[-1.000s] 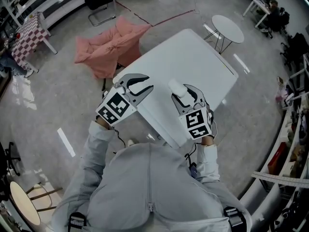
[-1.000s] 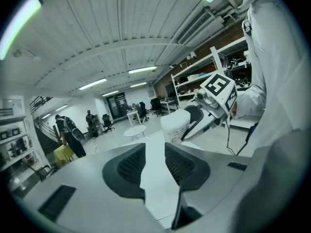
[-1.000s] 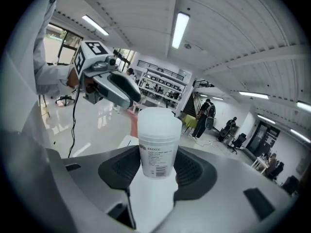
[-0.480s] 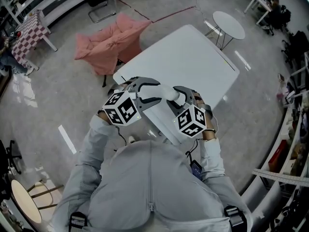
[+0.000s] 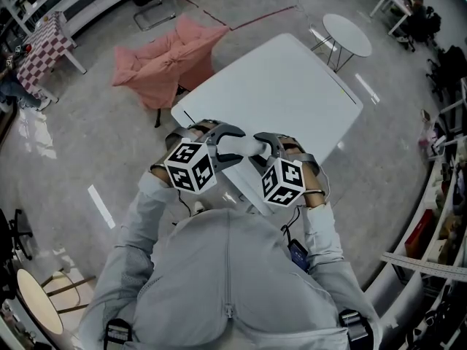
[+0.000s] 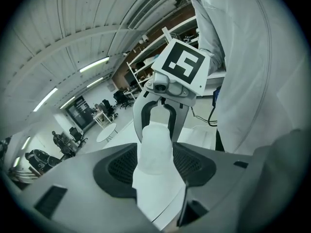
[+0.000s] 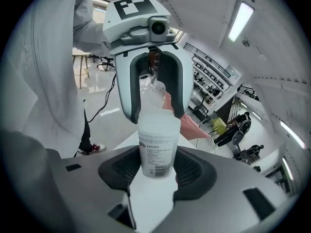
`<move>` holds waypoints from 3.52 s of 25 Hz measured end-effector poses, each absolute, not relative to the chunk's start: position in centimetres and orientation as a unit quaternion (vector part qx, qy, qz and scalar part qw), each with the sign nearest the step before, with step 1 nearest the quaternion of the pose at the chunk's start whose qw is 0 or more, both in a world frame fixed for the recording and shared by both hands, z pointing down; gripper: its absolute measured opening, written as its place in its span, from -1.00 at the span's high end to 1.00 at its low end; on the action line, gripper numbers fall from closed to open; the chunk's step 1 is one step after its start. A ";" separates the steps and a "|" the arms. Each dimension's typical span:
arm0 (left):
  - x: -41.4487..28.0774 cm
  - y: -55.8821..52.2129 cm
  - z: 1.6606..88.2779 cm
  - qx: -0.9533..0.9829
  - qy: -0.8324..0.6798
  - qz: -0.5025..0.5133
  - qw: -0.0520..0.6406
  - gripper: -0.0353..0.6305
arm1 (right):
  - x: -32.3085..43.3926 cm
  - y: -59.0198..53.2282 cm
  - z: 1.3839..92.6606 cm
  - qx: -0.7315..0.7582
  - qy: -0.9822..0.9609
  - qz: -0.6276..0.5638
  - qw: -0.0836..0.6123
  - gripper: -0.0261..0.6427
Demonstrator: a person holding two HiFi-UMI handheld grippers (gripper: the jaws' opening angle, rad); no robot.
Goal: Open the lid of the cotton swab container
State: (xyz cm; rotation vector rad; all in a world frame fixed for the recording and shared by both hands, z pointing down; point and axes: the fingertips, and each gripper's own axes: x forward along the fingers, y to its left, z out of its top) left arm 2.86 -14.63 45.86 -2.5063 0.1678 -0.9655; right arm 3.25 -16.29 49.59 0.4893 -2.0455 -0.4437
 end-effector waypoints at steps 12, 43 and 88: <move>2.5 -14.4 47.2 -0.907 0.045 -0.358 0.216 0.29 | 2.8 -16.3 50.5 0.178 -0.824 -0.206 0.497 0.24; 0.8 -19.1 40.8 -0.963 0.152 -0.178 0.130 0.70 | 2.8 -16.8 49.7 0.206 -0.844 -0.221 0.444 0.26; -5.5 -23.3 35.6 -0.933 0.353 -0.014 0.070 0.71 | 4.6 -18.8 44.2 0.345 -0.908 -0.078 0.222 0.26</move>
